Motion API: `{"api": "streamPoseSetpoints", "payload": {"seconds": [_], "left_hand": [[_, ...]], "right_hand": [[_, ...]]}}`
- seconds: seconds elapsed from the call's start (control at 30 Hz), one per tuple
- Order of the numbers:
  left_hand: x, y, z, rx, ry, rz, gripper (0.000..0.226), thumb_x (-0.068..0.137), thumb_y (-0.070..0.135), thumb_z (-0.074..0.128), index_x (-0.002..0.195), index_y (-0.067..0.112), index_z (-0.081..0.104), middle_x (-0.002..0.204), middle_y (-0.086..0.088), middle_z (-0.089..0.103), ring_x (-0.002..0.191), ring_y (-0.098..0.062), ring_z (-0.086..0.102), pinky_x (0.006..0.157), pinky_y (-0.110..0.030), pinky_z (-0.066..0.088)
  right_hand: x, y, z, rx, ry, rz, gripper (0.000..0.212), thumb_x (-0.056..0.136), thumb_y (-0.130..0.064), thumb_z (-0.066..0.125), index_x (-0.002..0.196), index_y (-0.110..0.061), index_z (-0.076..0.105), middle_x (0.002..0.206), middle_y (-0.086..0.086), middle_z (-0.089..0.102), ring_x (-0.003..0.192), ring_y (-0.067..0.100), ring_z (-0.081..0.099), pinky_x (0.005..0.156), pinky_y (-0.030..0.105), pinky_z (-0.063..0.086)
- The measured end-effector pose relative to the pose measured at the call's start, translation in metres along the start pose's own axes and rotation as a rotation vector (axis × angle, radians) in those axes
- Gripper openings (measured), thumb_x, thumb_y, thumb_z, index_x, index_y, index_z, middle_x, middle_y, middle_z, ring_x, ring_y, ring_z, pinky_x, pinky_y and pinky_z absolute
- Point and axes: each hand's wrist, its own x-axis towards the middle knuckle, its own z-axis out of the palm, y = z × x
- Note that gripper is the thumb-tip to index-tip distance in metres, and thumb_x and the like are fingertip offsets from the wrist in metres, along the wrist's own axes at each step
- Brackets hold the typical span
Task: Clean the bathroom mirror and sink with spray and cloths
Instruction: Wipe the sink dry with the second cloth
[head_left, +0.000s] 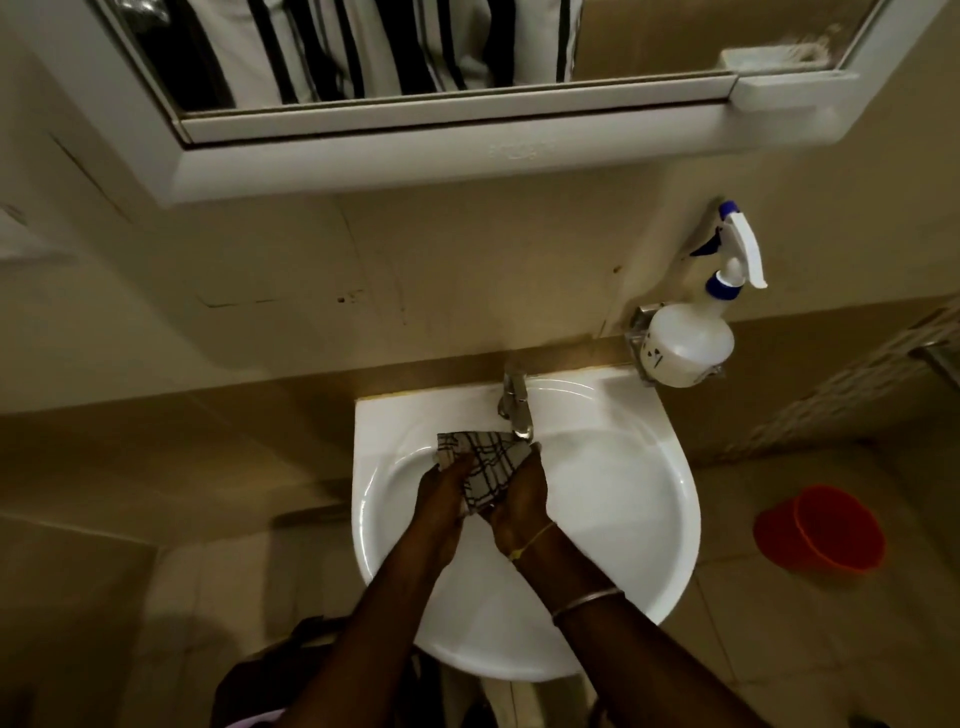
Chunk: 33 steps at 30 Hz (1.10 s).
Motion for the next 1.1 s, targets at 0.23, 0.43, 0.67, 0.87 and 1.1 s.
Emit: {"api": "streamPoseSetpoints", "payload": {"seconds": [0.23, 0.43, 0.67, 0.87, 1.1], "left_hand": [[0.005, 0.024, 0.026, 0.034, 0.206, 0.265, 0.036, 0.107, 0.024, 0.051, 0.142, 0.014, 0.055, 0.128, -0.007, 0.066, 0.106, -0.019, 0.063, 0.085, -0.036, 0.055], [0.036, 0.039, 0.066, 0.126, 0.079, 0.365, 0.035, 0.102, 0.027, 0.062, 0.136, 0.021, 0.062, 0.123, -0.005, 0.071, 0.117, -0.028, 0.066, 0.097, -0.034, 0.053], [0.027, 0.011, 0.075, 0.053, 0.012, 0.299, 0.027, 0.105, 0.021, 0.055, 0.131, 0.025, 0.059, 0.102, 0.007, 0.071, 0.080, -0.006, 0.063, 0.059, -0.019, 0.049], [0.004, -0.018, 0.056, 0.163, -0.012, 0.284, 0.025, 0.104, 0.008, 0.056, 0.119, 0.024, 0.068, 0.086, 0.005, 0.071, 0.070, 0.000, 0.066, 0.065, -0.016, 0.054], [-0.011, -0.020, 0.011, 0.016, -0.042, 0.149, 0.027, 0.105, 0.011, 0.052, 0.126, 0.016, 0.067, 0.117, -0.005, 0.076, 0.106, -0.020, 0.073, 0.083, -0.033, 0.062]], "right_hand": [[0.000, -0.014, -0.024, -0.183, 0.222, 0.011, 0.065, 0.108, -0.056, 0.026, 0.120, -0.005, 0.064, 0.104, 0.012, 0.070, 0.088, 0.025, 0.065, 0.071, 0.033, 0.051], [-0.006, -0.016, -0.039, -0.162, 0.265, -0.042, 0.055, 0.110, -0.049, 0.031, 0.107, -0.007, 0.066, 0.094, 0.013, 0.073, 0.074, 0.023, 0.065, 0.073, 0.034, 0.053], [-0.017, -0.024, -0.060, -0.184, 0.254, -0.149, 0.052, 0.110, -0.044, 0.033, 0.120, -0.003, 0.063, 0.106, 0.014, 0.073, 0.086, 0.023, 0.067, 0.068, 0.032, 0.051], [-0.018, -0.012, -0.060, -0.179, 0.242, -0.153, 0.054, 0.110, -0.046, 0.035, 0.128, -0.001, 0.058, 0.117, 0.020, 0.071, 0.086, 0.024, 0.068, 0.073, 0.033, 0.053], [-0.024, -0.002, -0.036, 0.097, -0.088, -0.022, 0.057, 0.102, -0.053, 0.049, 0.135, -0.008, 0.060, 0.131, 0.020, 0.067, 0.124, 0.035, 0.061, 0.105, 0.049, 0.050]]}}
